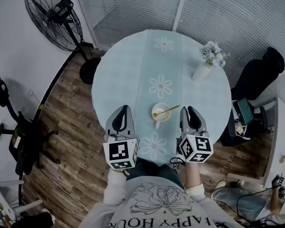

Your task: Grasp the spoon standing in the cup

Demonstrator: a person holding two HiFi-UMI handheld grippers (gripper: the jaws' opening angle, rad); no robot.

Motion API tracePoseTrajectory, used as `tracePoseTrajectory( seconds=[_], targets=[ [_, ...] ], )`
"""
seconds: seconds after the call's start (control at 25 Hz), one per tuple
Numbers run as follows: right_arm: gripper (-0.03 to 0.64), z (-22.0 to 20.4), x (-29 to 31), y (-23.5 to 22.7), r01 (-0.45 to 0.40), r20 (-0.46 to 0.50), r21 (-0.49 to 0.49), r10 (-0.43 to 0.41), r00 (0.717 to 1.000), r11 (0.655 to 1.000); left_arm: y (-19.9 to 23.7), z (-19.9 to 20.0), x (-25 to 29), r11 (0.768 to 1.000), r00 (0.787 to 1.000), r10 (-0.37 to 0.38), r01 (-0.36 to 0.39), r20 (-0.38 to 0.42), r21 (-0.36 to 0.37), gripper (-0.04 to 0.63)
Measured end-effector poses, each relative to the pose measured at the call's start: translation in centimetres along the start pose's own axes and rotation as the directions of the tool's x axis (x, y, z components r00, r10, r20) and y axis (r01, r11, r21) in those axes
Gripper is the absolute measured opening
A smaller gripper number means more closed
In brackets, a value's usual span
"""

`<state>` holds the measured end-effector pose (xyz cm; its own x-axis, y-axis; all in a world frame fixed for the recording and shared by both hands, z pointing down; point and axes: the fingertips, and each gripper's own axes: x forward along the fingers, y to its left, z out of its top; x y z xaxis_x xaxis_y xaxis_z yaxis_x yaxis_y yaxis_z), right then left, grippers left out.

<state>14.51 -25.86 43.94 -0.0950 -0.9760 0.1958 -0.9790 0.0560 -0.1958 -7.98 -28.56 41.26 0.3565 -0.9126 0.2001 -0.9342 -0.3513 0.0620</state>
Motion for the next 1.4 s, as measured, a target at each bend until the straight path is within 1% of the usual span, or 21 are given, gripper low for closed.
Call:
tracePoseTrajectory(
  seconds=[0.08,0.44,0.76,1.2,1.4],
  targets=[
    [0.106,-0.6,0.4,-0.3,0.013,-0.009,0.01,-0.013,1.0,1.0,0.0,-0.6,0.6,1.0,1.0,-0.015,0.015,-0.013,0.0,0.006],
    [0.109,-2.5,1.8,-1.5,0.033,-0.066,0.017,-0.032,0.997,0.999,0.0,-3.0,2.6,0.999,0.997,-0.035,0.034,-0.068,-0.015,0.006],
    [0.121,-3.8,3.6,-2.0,-0.01,-0.122,0.026,0.013,0.992,1.0,-0.1,-4.2,4.2,1.0,0.995,-0.011,0.009,-0.098,-0.014,0.006],
    [0.132,-6.3,5.9,-3.8,-0.027,-0.188,0.043,0.035,0.982,0.999,-1.1,-6.3,5.9,1.0,0.992,0.023,-0.025,-0.122,-0.012,0.006],
    [0.132,-7.4,6.4,-4.3,-0.026,-0.213,0.053,0.037,0.976,0.998,-1.4,-7.3,6.4,1.0,0.99,0.02,-0.022,-0.14,-0.018,0.006]
  ],
)
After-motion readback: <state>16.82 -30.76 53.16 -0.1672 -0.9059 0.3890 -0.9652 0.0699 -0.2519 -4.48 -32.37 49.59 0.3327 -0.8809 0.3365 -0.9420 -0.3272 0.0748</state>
